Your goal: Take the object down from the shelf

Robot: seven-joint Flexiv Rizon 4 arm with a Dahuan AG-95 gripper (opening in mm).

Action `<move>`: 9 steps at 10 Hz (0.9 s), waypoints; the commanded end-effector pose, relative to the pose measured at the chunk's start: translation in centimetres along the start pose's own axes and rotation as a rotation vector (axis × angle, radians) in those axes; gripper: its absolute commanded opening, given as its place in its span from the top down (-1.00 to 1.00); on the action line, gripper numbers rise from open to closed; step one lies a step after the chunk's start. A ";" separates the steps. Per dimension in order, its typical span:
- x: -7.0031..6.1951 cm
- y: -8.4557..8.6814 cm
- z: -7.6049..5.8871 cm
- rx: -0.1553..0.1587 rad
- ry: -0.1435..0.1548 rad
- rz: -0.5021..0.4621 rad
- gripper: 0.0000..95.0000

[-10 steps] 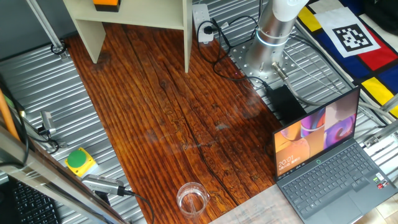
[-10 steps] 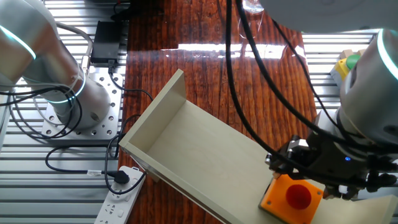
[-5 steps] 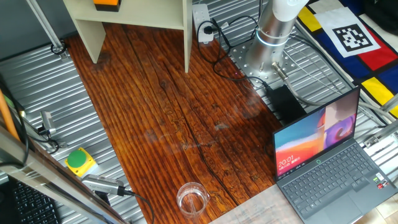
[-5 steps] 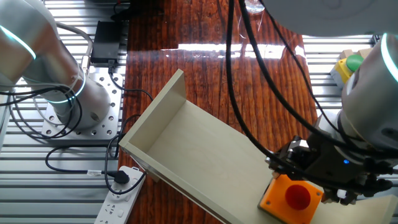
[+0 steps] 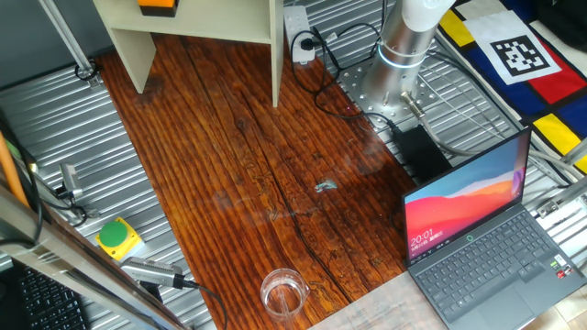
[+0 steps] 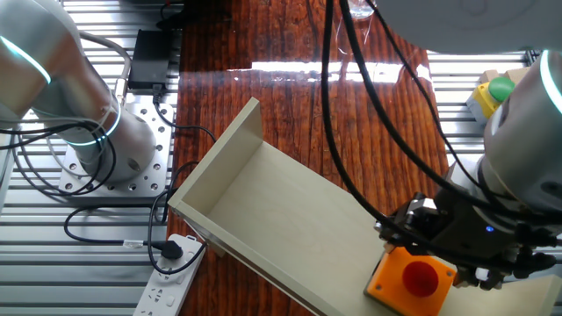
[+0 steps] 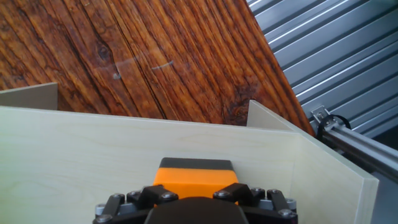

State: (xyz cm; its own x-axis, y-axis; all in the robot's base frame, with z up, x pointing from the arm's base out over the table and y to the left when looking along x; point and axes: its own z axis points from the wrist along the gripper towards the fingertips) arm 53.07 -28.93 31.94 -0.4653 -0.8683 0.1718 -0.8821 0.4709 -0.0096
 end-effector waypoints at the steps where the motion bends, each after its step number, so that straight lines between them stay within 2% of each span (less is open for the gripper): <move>1: 0.0 0.0 0.6 -0.003 -0.008 -0.002 -0.60; 9: -0.1 -0.1 1.3 -0.003 -0.017 0.008 -0.60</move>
State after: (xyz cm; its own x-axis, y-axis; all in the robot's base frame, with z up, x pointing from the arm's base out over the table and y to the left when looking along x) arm 53.15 -28.98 31.90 -0.4734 -0.8670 0.1552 -0.8782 0.4782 -0.0073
